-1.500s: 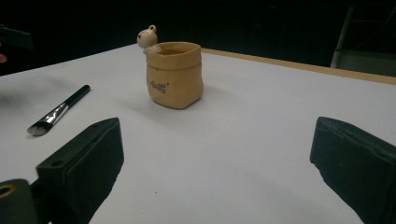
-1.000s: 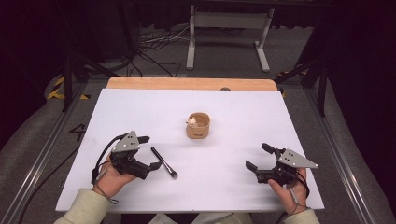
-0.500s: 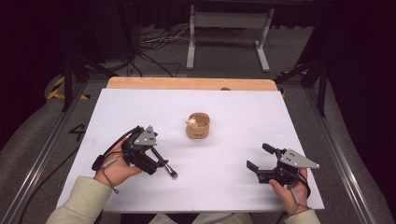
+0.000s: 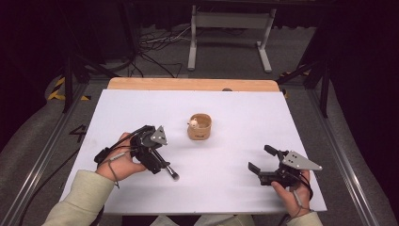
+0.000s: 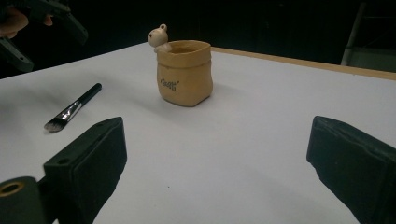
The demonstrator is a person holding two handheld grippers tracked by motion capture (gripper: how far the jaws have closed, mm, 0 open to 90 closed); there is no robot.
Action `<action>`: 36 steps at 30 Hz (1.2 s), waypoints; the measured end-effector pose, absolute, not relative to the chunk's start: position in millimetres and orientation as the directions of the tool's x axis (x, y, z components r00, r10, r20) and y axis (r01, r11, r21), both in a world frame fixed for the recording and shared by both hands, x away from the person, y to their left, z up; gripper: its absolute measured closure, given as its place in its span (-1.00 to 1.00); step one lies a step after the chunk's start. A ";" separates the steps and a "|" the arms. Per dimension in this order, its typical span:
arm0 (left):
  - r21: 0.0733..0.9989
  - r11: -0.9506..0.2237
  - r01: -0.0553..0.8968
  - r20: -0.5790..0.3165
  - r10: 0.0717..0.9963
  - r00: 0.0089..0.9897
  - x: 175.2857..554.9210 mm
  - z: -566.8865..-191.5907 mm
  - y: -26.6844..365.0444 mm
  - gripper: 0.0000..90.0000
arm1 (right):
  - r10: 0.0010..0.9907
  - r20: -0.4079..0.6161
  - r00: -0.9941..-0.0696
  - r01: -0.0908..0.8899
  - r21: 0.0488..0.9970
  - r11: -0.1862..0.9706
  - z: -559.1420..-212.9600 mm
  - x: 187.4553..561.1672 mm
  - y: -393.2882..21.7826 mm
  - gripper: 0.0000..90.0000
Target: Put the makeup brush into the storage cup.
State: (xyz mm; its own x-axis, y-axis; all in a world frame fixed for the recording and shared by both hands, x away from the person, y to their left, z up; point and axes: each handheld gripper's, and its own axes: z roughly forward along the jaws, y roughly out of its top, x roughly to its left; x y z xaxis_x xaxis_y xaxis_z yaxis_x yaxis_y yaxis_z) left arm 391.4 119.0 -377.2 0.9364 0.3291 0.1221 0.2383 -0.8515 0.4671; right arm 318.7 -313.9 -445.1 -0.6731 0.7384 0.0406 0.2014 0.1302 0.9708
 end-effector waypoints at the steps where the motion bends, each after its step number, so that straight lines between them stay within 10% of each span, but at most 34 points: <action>1: 0.462 -0.852 0.245 0.112 0.330 0.937 393.1 -377.6 118.9 -0.89 | 0.739 0.037 -0.673 0.196 0.972 0.130 -444.7 318.5 -313.7 -0.90; 36: 0.329 -0.921 0.207 0.068 0.242 0.968 423.7 -415.6 106.9 -0.79 | 0.771 0.056 -0.635 0.210 0.972 0.102 -446.3 298.1 -319.6 -0.90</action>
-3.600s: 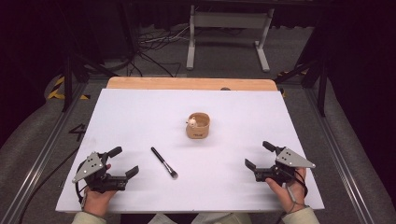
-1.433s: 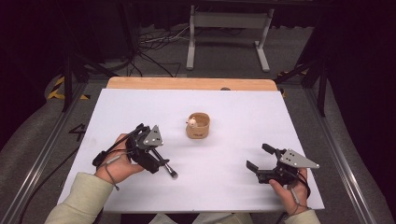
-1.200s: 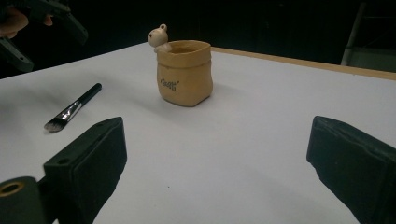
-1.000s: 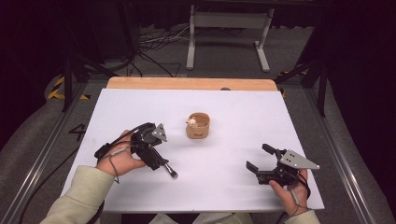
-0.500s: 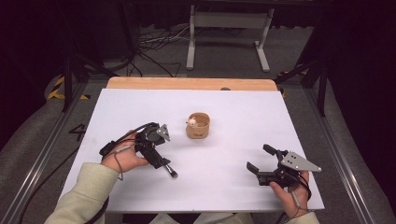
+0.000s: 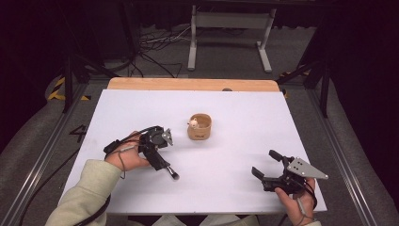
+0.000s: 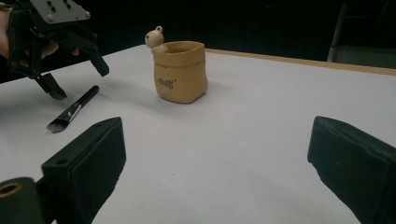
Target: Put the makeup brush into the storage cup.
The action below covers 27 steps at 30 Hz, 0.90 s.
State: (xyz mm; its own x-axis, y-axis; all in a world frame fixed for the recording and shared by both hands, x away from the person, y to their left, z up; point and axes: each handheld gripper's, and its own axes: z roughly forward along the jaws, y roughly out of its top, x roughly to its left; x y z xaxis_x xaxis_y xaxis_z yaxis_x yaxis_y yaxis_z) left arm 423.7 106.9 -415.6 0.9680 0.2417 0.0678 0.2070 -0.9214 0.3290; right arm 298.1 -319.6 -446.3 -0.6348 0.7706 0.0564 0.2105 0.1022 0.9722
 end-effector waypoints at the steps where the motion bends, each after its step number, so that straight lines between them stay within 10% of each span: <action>1: 0.320 -0.925 0.203 0.072 0.237 0.969 424.0 -416.2 107.1 -0.79 | 0.771 0.056 -0.635 0.210 0.972 0.102 -446.3 298.1 -319.6 -0.90; 27: 0.262 -0.959 0.109 0.086 0.135 0.987 418.6 -425.3 106.6 -0.55 | 0.752 0.070 -0.655 0.237 0.964 0.117 -450.5 299.4 -316.5 -0.86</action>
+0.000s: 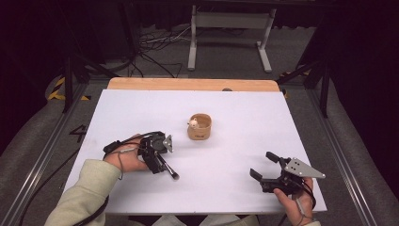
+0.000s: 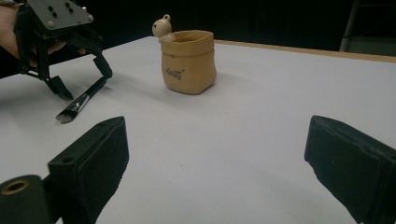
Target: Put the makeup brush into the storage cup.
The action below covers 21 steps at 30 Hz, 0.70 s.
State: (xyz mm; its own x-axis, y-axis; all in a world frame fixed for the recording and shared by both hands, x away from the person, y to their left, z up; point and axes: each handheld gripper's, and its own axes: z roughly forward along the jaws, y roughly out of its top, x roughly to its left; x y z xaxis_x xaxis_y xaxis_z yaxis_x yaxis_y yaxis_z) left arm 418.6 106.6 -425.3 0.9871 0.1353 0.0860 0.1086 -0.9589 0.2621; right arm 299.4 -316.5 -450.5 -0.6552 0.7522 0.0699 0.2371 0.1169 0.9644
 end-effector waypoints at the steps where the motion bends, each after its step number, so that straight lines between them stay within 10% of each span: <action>1: 0.256 -0.961 0.107 0.089 0.134 0.987 419.2 -425.7 106.8 -0.55 | 0.752 0.074 -0.655 0.241 0.964 0.115 -450.6 299.3 -316.7 -0.86; 21: 0.148 -0.984 0.095 0.031 0.100 0.994 410.1 -423.2 96.6 0.47 | 0.732 0.099 -0.674 0.254 0.962 0.104 -452.5 301.7 -314.6 -0.85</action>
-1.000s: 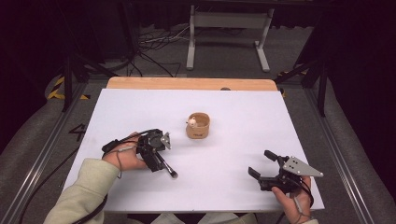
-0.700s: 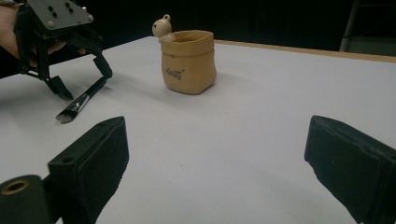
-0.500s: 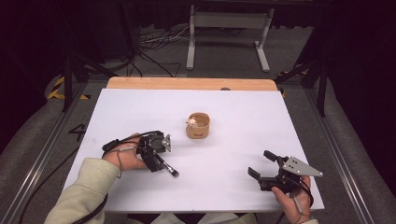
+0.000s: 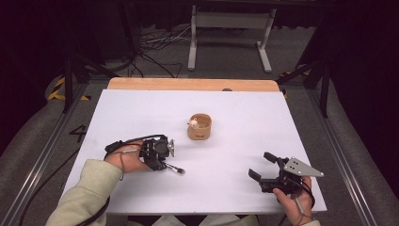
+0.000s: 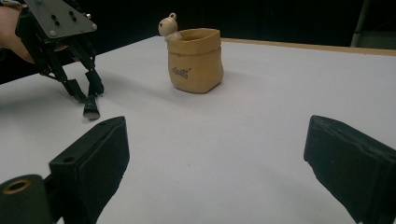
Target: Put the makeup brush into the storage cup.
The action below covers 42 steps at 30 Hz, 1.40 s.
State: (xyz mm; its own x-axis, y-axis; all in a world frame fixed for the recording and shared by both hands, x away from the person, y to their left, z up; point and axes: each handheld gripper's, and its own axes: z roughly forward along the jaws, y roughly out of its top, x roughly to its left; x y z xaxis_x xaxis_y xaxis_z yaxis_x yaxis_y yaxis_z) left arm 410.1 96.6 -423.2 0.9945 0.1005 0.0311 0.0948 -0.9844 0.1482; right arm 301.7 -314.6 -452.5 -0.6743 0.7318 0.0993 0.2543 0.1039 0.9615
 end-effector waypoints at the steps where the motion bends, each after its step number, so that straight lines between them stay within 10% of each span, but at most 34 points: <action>1: 0.149 -0.986 0.080 0.026 0.085 0.996 410.4 -423.4 95.8 0.53 | 0.731 0.100 -0.675 0.255 0.961 0.103 -452.5 301.8 -314.6 -0.85; 20: 0.203 -0.973 0.107 0.023 0.114 0.993 408.5 -411.1 102.9 0.75 | 0.722 0.112 -0.683 0.266 0.958 0.103 -453.7 302.5 -313.1 -0.85; 42: 0.515 -0.843 0.156 -0.006 0.178 0.984 405.0 -373.6 118.6 0.76 | 0.708 0.111 -0.697 0.262 0.959 0.107 -453.2 303.4 -310.9 -0.84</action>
State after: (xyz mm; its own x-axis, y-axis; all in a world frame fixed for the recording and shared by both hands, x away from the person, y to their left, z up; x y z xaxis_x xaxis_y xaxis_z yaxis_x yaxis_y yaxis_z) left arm 405.0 118.6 -373.6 0.9840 0.1781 -0.0058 0.1556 -0.8432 0.5145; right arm 303.4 -310.9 -453.2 -0.6970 0.7084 0.1113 0.2624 0.1075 0.9590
